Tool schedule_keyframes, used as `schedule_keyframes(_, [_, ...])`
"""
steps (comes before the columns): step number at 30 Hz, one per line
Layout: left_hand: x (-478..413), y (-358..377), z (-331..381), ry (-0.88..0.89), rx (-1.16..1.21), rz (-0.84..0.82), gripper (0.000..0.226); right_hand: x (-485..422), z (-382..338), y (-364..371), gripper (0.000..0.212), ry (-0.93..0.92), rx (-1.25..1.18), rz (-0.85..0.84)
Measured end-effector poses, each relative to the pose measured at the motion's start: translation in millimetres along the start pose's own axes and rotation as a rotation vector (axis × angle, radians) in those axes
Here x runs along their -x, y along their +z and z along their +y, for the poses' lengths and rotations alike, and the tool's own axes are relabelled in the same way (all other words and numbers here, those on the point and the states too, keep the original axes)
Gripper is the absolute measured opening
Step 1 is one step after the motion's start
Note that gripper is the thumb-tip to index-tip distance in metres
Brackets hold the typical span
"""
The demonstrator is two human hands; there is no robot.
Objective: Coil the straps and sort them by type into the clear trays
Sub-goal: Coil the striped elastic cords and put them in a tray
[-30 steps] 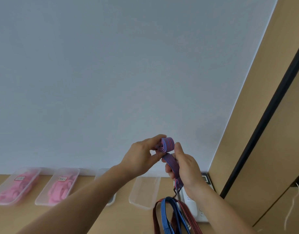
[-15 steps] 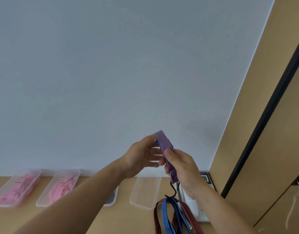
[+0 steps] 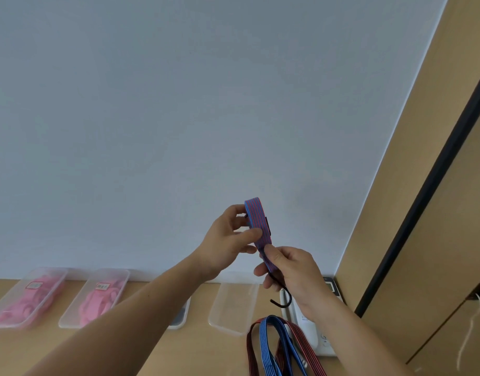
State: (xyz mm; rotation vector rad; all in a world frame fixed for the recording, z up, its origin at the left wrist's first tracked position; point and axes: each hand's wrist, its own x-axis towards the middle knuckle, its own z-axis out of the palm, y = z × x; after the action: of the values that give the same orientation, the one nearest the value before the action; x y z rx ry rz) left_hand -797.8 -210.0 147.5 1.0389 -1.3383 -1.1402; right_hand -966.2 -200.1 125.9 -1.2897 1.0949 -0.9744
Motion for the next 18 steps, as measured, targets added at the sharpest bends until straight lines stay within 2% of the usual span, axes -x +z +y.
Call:
schedule_keyframes(10, [6,7,-12,0.409,-0.361,0.033,0.048,-2,-11,5,0.026,0.044,-0.057,0.060])
schedule_keyframes(13, [4,3,-17,0.524,-0.576,0.026,0.048,-2,-17,5,0.025,0.075,-0.197,0.031])
schedule_keyframes(15, [2,0,-19,0.588,-0.687,0.034,0.051,-2,-19,5,0.032,0.103,-0.304,-0.029])
schedule_keyframes(18, [1,0,-21,0.785,-0.837,0.010,0.054,-4,-17,3,0.047,0.104,-0.340,-0.067])
